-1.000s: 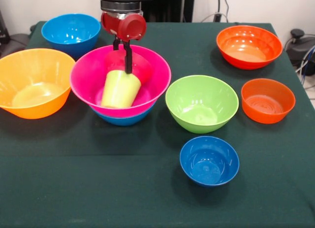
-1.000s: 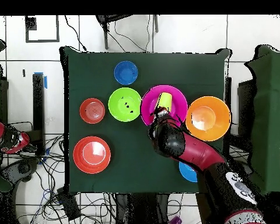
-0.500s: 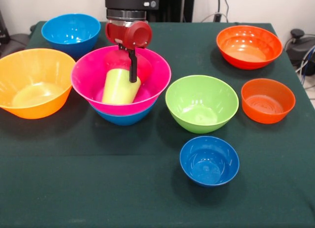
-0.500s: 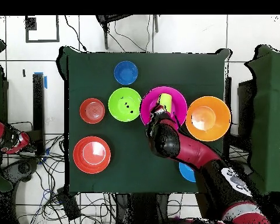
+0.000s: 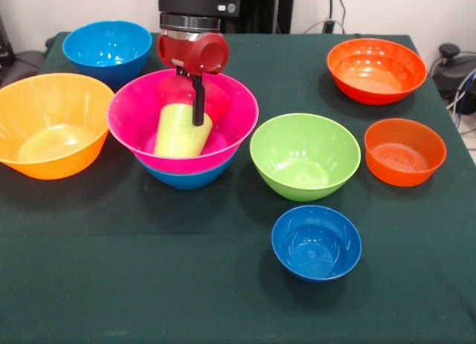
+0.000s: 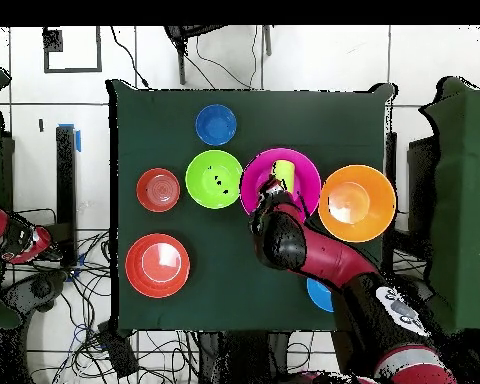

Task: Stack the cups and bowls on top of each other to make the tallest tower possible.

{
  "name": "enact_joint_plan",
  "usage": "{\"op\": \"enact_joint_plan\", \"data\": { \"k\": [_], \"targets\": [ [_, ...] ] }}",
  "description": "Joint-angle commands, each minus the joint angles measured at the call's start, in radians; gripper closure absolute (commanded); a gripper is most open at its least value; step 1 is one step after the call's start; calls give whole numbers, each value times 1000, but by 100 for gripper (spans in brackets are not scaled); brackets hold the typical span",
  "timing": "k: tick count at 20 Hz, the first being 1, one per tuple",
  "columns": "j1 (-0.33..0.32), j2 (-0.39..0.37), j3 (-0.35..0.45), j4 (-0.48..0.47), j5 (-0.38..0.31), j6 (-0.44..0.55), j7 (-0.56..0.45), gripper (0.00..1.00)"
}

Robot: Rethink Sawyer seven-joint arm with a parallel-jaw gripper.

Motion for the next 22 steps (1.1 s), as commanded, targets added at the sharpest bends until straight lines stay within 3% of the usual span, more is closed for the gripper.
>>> {"op": "enact_joint_plan", "data": {
  "k": [1,15,18,22],
  "targets": [
    [68,-23,-63,-92,-8,4,40,0],
    [136,-67,-145,-225,-20,71,-4,0],
    [117,-60,-110,-261,-36,131,-26,0],
    [61,-13,8,-329,-55,246,-81,0]
  ]
}}
